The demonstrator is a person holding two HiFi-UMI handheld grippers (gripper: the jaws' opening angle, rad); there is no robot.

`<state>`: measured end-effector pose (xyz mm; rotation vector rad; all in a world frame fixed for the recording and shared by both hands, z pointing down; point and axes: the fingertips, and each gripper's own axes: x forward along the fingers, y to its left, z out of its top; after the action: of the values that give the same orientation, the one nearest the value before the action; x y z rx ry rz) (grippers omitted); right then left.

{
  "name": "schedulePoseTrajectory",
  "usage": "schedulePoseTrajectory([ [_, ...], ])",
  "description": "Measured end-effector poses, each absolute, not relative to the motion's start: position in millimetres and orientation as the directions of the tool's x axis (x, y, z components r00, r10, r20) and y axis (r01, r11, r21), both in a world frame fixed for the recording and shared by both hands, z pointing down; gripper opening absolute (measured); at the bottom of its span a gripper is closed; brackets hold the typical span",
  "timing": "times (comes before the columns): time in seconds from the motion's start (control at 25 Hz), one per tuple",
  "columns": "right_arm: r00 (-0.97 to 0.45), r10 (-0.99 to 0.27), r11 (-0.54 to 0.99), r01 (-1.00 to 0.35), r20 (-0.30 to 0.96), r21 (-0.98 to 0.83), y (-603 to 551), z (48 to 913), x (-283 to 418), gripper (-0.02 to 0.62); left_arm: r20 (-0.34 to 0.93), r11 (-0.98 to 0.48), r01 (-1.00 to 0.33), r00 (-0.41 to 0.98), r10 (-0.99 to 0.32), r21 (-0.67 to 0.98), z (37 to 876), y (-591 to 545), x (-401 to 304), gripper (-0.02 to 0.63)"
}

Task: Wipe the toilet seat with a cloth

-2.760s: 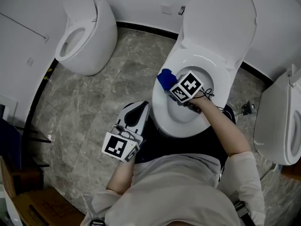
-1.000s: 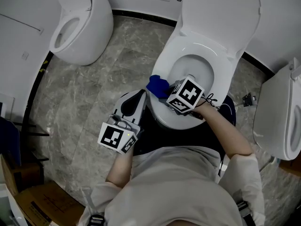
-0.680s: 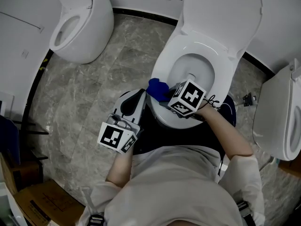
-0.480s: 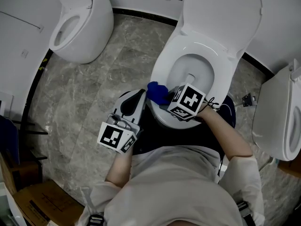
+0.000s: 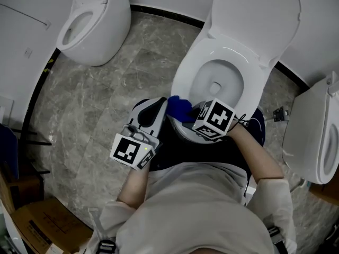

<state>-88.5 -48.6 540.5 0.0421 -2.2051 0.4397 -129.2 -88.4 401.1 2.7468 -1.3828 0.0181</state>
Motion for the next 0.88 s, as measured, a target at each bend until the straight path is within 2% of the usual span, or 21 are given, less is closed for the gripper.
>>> schedulePoseTrajectory([
  [0.88,-0.597,0.155,0.943,-0.150,0.788,-0.299,-7.6,538.9,-72.0,0.051,0.048,-0.603,-0.795,0.606,-0.794,0.067,409.0,-80.9,-131.0,0.008],
])
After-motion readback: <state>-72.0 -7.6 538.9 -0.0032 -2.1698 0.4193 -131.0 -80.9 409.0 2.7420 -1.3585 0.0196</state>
